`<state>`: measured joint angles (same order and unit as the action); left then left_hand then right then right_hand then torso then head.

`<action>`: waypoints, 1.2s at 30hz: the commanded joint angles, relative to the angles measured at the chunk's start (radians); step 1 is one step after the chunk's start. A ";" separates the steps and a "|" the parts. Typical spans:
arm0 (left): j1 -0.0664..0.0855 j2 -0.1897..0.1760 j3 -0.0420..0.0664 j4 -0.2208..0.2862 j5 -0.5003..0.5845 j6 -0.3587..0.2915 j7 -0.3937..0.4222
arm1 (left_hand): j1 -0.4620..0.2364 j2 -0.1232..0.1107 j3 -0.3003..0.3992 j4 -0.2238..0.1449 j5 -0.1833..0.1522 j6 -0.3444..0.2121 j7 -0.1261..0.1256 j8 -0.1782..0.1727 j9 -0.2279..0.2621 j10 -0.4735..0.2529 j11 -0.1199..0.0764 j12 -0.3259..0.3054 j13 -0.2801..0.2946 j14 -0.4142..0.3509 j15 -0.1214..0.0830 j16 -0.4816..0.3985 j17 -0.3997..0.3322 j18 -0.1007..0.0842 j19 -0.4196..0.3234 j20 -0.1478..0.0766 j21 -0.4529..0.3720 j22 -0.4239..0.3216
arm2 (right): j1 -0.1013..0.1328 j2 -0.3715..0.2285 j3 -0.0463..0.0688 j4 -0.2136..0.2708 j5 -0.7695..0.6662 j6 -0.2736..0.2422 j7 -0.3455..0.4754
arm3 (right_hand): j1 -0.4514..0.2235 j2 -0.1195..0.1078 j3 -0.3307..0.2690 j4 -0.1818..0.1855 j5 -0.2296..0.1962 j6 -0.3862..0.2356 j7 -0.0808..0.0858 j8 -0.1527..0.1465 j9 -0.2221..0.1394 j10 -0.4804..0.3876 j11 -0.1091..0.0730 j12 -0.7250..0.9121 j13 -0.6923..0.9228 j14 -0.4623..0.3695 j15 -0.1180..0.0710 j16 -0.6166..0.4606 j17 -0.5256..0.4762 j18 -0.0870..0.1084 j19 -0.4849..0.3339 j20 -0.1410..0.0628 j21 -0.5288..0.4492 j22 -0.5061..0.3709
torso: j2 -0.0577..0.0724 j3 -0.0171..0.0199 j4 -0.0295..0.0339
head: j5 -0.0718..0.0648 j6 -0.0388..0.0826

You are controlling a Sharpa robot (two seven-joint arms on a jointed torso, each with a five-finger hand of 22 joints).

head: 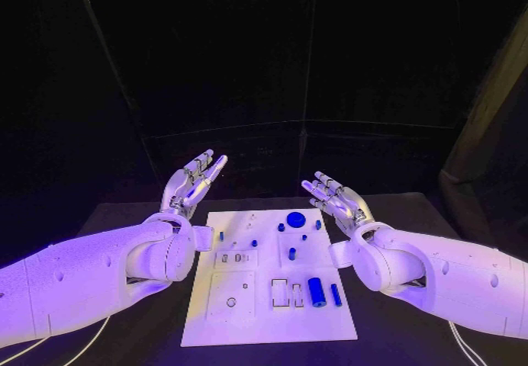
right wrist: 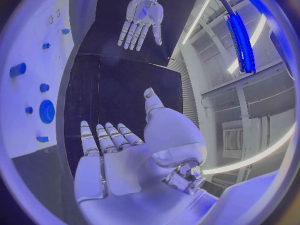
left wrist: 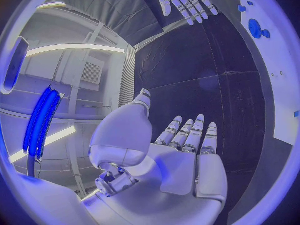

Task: Assemble the parts on the task board

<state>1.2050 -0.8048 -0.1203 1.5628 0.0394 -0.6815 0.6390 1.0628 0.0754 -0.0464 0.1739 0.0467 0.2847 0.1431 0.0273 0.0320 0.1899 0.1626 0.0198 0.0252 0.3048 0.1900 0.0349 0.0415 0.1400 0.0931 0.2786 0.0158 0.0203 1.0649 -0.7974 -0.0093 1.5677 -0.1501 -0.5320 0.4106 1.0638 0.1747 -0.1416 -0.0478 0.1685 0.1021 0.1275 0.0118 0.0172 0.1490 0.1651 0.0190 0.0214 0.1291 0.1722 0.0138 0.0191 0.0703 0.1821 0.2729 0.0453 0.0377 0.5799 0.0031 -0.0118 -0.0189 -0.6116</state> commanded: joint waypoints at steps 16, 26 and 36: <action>0.001 -0.027 0.001 -0.019 0.002 0.105 0.026 | 0.110 0.019 -0.008 -0.026 0.006 0.277 0.131 0.054 0.028 0.392 0.087 0.074 0.036 0.448 0.036 0.138 0.062 0.000 0.314 0.014 0.150 0.074 | 0.033 -0.004 -0.001 -0.130 -0.472 0.088 -0.042 | 0.263 -0.005 0.030 -0.202 0.001 0.703 0.113 0.136 0.064 0.779 0.031 0.124 0.043 0.819 -0.005 0.161 0.048 0.114 0.502 0.013 0.254 0.101 | 0.005 -0.0032 0.0041 | 0.004 0.007; 0.001 -0.076 0.001 0.030 -0.045 0.175 0.019 | 0.189 0.026 0.013 -0.082 0.009 0.638 0.084 0.125 0.046 0.797 0.011 0.157 0.047 0.783 -0.067 0.229 0.112 0.046 0.757 -0.039 0.339 0.137 | 0.093 0.014 0.000 -0.191 -0.712 0.133 -0.113 | 0.288 0.013 0.039 -0.244 0.012 0.836 0.081 0.113 0.049 0.926 -0.011 0.088 0.041 1.014 -0.064 0.160 0.051 0.116 0.648 -0.041 0.318 0.109 | 0.044 -0.0048 0.0201 | -0.007 0.016; 0.001 -0.129 0.001 0.122 -0.082 0.221 -0.012 | 0.227 0.016 0.044 -0.121 0.009 0.663 0.076 0.110 0.036 0.837 0.000 0.138 0.043 0.833 -0.081 0.221 0.136 0.045 0.802 -0.054 0.340 0.127 | 0.156 0.044 0.002 -0.213 -1.127 0.229 -0.329 | 0.337 -0.015 0.051 -0.241 -0.023 0.905 0.053 0.093 0.050 1.038 -0.050 0.059 0.044 1.201 -0.128 0.187 0.081 0.114 0.822 -0.119 0.485 0.187 | 0.107 -0.0154 0.0480 | -0.039 0.028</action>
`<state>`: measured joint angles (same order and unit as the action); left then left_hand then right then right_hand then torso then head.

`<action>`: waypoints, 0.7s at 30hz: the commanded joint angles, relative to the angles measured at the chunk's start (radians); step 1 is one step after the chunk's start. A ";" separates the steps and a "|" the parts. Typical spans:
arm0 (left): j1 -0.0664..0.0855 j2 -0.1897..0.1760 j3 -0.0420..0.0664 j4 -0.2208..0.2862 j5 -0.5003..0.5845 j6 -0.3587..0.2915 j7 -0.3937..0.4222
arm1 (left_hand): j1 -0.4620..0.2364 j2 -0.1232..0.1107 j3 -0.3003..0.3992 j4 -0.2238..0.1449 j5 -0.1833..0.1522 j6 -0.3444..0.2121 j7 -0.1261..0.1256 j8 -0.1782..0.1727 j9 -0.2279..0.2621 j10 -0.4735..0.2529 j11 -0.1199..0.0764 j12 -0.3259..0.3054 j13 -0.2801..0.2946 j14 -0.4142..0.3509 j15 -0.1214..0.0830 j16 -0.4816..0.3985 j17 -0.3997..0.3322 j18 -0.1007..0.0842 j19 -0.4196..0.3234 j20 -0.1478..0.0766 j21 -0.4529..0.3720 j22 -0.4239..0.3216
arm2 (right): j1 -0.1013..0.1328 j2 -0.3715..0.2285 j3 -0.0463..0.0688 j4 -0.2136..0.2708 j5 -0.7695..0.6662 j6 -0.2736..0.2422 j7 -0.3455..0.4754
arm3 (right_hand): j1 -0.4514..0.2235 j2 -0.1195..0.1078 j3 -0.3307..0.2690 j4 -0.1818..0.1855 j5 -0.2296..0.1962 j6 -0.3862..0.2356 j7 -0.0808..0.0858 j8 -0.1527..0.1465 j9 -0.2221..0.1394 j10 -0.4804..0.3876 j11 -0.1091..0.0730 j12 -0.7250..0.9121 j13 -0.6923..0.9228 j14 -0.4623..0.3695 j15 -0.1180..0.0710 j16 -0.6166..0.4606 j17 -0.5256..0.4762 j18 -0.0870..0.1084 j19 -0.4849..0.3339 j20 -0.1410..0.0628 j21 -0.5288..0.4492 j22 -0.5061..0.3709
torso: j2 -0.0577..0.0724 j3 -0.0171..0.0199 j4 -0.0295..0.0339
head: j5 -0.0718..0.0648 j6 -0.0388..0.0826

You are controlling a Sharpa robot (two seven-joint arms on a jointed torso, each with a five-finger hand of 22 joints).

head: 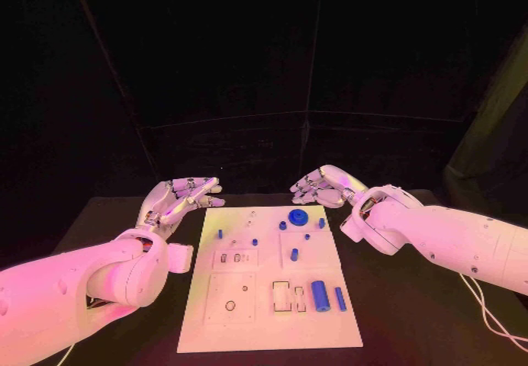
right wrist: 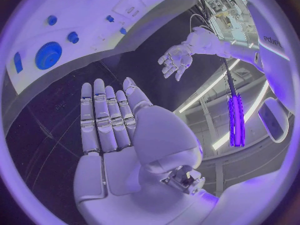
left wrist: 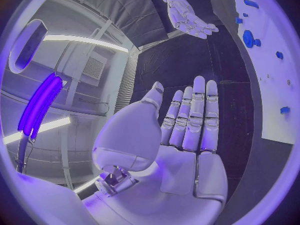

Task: Assemble the parts on the task board

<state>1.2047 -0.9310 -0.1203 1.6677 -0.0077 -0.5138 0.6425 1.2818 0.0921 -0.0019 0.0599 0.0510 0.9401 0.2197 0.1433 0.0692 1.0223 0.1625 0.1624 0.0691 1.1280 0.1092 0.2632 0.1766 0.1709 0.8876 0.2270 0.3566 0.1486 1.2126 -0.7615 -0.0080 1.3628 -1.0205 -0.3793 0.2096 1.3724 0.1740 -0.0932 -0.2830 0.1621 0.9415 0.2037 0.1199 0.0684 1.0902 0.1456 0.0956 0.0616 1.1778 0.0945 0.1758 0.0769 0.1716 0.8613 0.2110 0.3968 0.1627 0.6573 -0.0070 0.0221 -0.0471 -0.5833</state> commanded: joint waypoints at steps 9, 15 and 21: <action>0.001 0.010 0.001 0.034 0.001 0.075 -0.027 | 0.002 -0.002 0.003 -0.008 0.004 0.015 0.001 -0.009 -0.002 0.015 0.000 -0.007 0.000 0.019 -0.002 -0.007 0.009 0.014 0.014 -0.004 -0.003 -0.004 | 0.029 0.055 0.003 -0.043 -0.508 0.154 -0.229 | 0.008 -0.036 -0.014 -0.006 -0.004 0.096 -0.042 -0.041 -0.003 0.114 -0.054 -0.034 0.002 0.314 -0.088 0.096 0.089 0.010 0.207 -0.101 0.294 0.154 | 0.069 -0.0138 0.0380 | -0.027 0.001; 0.001 0.017 0.001 0.031 0.007 0.071 -0.025 | 0.001 -0.003 0.005 -0.009 0.005 0.019 0.000 -0.009 -0.002 0.020 -0.001 -0.008 0.000 0.022 -0.003 -0.008 0.012 0.014 0.017 -0.005 -0.003 -0.006 | 0.035 0.072 0.003 -0.048 -0.604 0.192 -0.273 | -0.017 -0.053 -0.032 -0.006 -0.013 0.065 -0.049 -0.055 -0.002 0.047 -0.057 -0.022 0.008 0.329 -0.093 0.245 0.180 0.011 0.229 -0.109 0.394 0.213 | 0.087 -0.0165 0.0430 | -0.034 0.008; 0.001 0.018 0.001 0.034 0.008 0.071 -0.026 | 0.000 -0.004 0.006 -0.010 0.005 0.020 0.000 -0.009 -0.002 0.020 -0.001 -0.008 0.000 0.022 -0.003 -0.008 0.012 0.014 0.018 -0.005 -0.004 -0.006 | 0.042 0.084 0.003 -0.051 -0.651 0.215 -0.288 | -0.025 -0.043 -0.035 -0.002 -0.010 0.060 -0.048 -0.056 -0.002 0.018 -0.052 -0.026 0.005 0.323 -0.095 0.450 0.295 -0.004 0.258 -0.107 0.562 0.373 | 0.100 -0.0172 0.0441 | -0.036 0.009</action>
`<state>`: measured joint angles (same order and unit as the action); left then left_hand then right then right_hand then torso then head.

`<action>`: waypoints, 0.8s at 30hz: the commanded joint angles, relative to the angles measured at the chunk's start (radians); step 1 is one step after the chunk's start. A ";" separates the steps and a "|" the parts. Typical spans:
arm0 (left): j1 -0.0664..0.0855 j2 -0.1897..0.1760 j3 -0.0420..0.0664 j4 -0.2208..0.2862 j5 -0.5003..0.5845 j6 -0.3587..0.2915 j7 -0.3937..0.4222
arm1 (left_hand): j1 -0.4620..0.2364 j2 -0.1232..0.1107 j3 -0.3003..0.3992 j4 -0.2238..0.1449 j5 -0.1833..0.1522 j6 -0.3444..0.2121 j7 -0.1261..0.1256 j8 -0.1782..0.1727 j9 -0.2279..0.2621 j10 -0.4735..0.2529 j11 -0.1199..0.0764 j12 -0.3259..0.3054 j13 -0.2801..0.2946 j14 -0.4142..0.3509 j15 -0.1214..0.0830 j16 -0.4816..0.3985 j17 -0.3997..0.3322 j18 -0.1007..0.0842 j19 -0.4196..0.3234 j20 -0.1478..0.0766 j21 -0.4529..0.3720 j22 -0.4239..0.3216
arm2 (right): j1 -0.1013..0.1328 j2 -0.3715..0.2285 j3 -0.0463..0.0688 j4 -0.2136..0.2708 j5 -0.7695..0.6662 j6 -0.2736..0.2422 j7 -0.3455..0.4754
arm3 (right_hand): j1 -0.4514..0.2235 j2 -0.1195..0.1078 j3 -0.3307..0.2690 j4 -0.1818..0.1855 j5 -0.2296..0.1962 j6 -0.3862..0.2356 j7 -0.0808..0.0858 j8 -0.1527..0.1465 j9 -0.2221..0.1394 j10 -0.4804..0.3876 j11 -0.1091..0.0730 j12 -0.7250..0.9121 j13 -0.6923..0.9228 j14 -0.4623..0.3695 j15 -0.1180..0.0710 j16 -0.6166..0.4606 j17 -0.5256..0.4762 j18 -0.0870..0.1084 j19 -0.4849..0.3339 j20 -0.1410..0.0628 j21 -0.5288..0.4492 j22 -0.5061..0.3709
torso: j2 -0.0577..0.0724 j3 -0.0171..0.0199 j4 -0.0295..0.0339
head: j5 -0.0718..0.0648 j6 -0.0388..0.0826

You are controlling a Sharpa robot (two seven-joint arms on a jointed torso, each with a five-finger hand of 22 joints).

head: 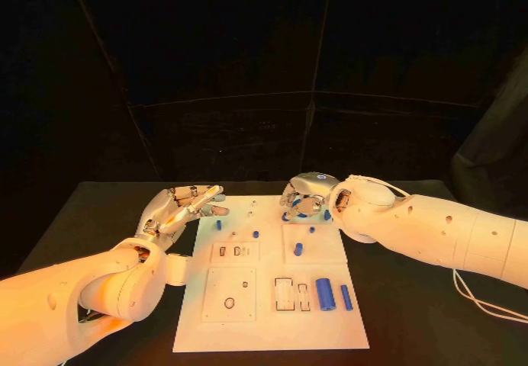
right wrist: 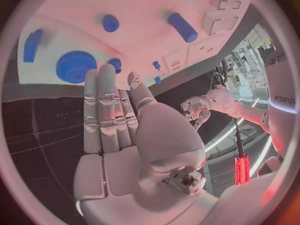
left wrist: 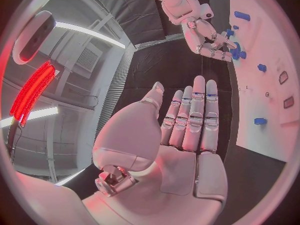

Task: Assemble the parts on the task board

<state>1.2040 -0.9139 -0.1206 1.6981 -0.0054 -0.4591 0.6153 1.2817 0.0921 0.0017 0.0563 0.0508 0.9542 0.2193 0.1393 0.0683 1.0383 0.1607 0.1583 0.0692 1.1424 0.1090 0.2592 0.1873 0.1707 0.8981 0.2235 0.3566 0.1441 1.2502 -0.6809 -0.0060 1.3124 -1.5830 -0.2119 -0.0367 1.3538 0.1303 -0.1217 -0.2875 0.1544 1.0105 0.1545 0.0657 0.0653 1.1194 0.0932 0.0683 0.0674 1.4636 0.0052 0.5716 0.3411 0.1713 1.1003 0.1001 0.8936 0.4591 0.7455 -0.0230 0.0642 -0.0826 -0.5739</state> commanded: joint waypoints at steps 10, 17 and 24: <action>0.002 -0.001 0.001 0.009 0.007 0.023 -0.005 | 0.000 -0.005 0.002 -0.006 0.005 0.005 0.001 -0.005 -0.001 0.005 0.000 -0.004 0.000 0.008 -0.003 -0.004 0.002 0.014 0.008 -0.002 -0.004 -0.002 | 0.009 0.021 0.001 -0.022 -0.098 0.075 -0.057 | -0.009 0.008 -0.004 0.003 -0.007 -0.017 0.001 -0.002 0.001 -0.021 0.003 0.006 -0.002 0.023 0.000 0.335 0.263 -0.044 0.102 0.011 0.313 0.401 | 0.023 -0.0021 0.0029 | -0.004 0.004; 0.002 -0.003 0.001 0.009 0.007 0.025 -0.010 | 0.000 -0.005 0.002 -0.007 0.005 0.005 0.001 -0.005 -0.001 0.005 0.000 -0.004 0.000 0.008 -0.003 -0.004 0.002 0.014 0.008 -0.002 -0.004 -0.002 | 0.010 0.029 0.001 -0.027 -0.094 0.076 -0.051 | -0.007 0.023 0.005 0.002 -0.010 -0.012 0.001 -0.001 0.001 -0.010 0.001 0.009 -0.002 0.019 0.001 0.414 0.337 -0.052 0.120 0.013 0.361 0.467 | 0.026 -0.0032 0.0047 | -0.005 0.001; 0.002 -0.002 0.001 0.004 0.003 0.028 -0.016 | 0.003 -0.005 0.007 -0.011 0.005 0.004 0.002 -0.008 -0.002 0.004 0.001 -0.008 -0.001 0.007 -0.002 -0.007 0.004 0.014 0.009 -0.002 -0.006 -0.004 | 0.010 0.031 0.001 -0.027 -0.080 0.102 -0.038 | 0.016 0.063 0.047 -0.003 -0.027 0.014 0.006 0.003 0.002 0.024 0.001 0.009 -0.004 0.024 0.000 0.508 0.435 -0.068 0.161 0.013 0.423 0.566 | 0.029 -0.0023 0.0034 | -0.001 -0.002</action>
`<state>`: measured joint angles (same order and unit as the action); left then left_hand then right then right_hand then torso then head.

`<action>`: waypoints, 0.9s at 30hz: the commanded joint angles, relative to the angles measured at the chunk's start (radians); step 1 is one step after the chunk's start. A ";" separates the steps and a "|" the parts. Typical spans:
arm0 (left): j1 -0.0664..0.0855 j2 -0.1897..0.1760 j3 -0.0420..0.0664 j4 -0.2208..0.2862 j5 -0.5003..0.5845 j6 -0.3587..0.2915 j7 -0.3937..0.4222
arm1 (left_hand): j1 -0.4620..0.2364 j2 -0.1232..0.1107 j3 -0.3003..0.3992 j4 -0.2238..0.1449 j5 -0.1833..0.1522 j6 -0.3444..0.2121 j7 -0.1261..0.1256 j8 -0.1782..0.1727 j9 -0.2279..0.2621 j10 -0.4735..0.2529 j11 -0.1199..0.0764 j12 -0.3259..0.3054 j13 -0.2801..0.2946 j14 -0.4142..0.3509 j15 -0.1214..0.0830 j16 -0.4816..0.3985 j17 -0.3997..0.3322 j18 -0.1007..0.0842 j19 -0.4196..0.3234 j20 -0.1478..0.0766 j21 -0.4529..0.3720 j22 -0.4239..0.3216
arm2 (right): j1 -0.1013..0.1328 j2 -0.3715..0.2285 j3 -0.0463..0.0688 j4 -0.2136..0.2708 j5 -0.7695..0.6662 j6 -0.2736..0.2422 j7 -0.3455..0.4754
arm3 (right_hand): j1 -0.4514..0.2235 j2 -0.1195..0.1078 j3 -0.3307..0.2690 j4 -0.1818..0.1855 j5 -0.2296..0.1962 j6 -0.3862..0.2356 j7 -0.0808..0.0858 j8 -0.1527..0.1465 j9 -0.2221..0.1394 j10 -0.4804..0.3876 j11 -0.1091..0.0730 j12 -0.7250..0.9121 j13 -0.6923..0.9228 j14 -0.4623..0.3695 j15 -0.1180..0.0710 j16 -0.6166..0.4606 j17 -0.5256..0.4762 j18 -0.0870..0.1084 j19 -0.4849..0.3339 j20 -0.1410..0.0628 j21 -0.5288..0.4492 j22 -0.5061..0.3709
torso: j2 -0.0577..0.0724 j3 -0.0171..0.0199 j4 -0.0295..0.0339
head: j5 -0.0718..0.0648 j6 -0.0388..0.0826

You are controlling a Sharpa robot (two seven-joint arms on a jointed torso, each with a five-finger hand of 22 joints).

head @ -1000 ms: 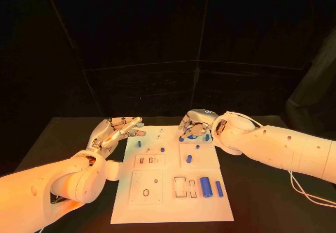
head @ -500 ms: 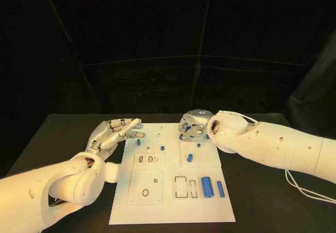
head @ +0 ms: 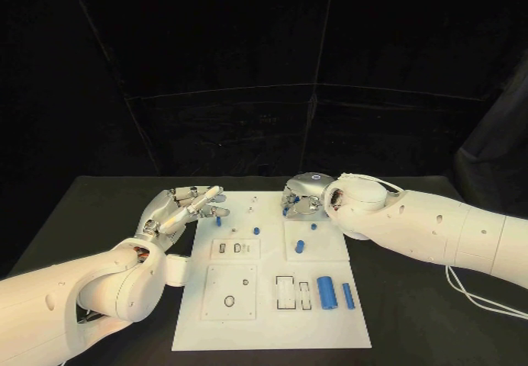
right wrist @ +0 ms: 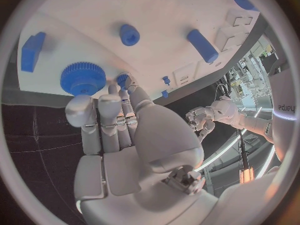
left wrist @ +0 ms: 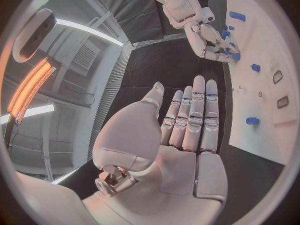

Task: Assemble the parts on the task board

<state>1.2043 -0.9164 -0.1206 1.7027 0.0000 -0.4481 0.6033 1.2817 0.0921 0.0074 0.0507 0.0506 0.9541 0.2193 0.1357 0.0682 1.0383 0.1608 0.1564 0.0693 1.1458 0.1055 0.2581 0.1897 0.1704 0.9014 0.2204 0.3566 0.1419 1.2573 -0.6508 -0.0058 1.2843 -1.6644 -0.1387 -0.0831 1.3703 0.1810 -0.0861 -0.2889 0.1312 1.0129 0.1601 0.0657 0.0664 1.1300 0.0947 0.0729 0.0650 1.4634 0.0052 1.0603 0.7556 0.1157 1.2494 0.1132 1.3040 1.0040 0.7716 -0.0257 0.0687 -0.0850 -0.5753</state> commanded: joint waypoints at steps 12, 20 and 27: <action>0.001 0.002 0.001 -0.007 -0.005 0.024 -0.017 | 0.007 -0.004 0.009 -0.010 0.005 0.003 0.003 -0.007 -0.002 0.004 0.002 -0.010 -0.002 0.002 0.002 -0.010 0.004 0.014 0.006 0.001 -0.008 -0.004 | 0.002 0.008 0.001 -0.004 0.004 0.049 0.019 | 0.005 0.021 0.057 -0.002 -0.006 0.054 -0.007 0.005 0.002 0.058 -0.011 -0.001 -0.001 0.017 -0.006 0.070 0.060 -0.021 0.031 -0.005 0.054 0.082 | 0.008 0.0004 -0.0010 | -0.001 -0.002; 0.001 0.002 0.001 -0.009 -0.006 0.032 -0.027 | 0.009 -0.003 0.015 -0.014 0.005 0.002 0.004 -0.010 -0.003 0.003 0.003 -0.014 -0.002 0.001 0.003 -0.013 0.006 0.013 0.006 0.002 -0.011 -0.007 | 0.002 0.009 0.001 -0.001 0.004 -0.034 0.002 | 0.005 0.012 0.080 -0.001 -0.008 0.060 -0.004 0.002 0.001 0.068 -0.010 -0.005 0.000 0.013 -0.006 0.085 0.067 -0.023 0.035 -0.004 0.066 0.100 | 0.010 -0.0004 -0.0011 | 0.000 0.001; 0.001 0.001 0.001 -0.011 -0.006 0.036 -0.032 | 0.012 -0.002 0.023 -0.020 0.005 0.001 0.005 -0.013 -0.003 0.002 0.004 -0.018 -0.003 -0.001 0.004 -0.017 0.009 0.013 0.006 0.002 -0.013 -0.009 | 0.002 0.004 0.001 0.021 0.017 -0.186 -0.007 | 0.006 0.005 0.105 -0.002 -0.010 0.070 -0.006 0.002 0.001 0.078 -0.013 -0.007 0.000 0.010 -0.007 0.098 0.075 -0.026 0.042 -0.005 0.079 0.120 | 0.012 -0.0004 0.0000 | 0.002 0.007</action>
<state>1.2044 -0.9156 -0.1206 1.6913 -0.0014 -0.4309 0.5773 1.2856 0.0883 0.0265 0.0315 0.0503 0.9541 0.2193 0.1278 0.0665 1.0382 0.1608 0.1418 0.0678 1.1457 0.1056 0.2457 0.1976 0.1703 0.9014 0.2204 0.3485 0.1338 1.2567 -0.6470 -0.0056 1.3003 -1.6549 -0.2116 -0.0792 1.3751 0.1910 0.0149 -0.2912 0.1219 1.0753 0.1543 0.0644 0.0649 1.2027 0.0821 0.0721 0.0645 1.4633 0.0052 1.1553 0.8293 0.1005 1.2854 0.1107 1.3767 1.1227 0.7821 -0.0256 0.0676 -0.0833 -0.5704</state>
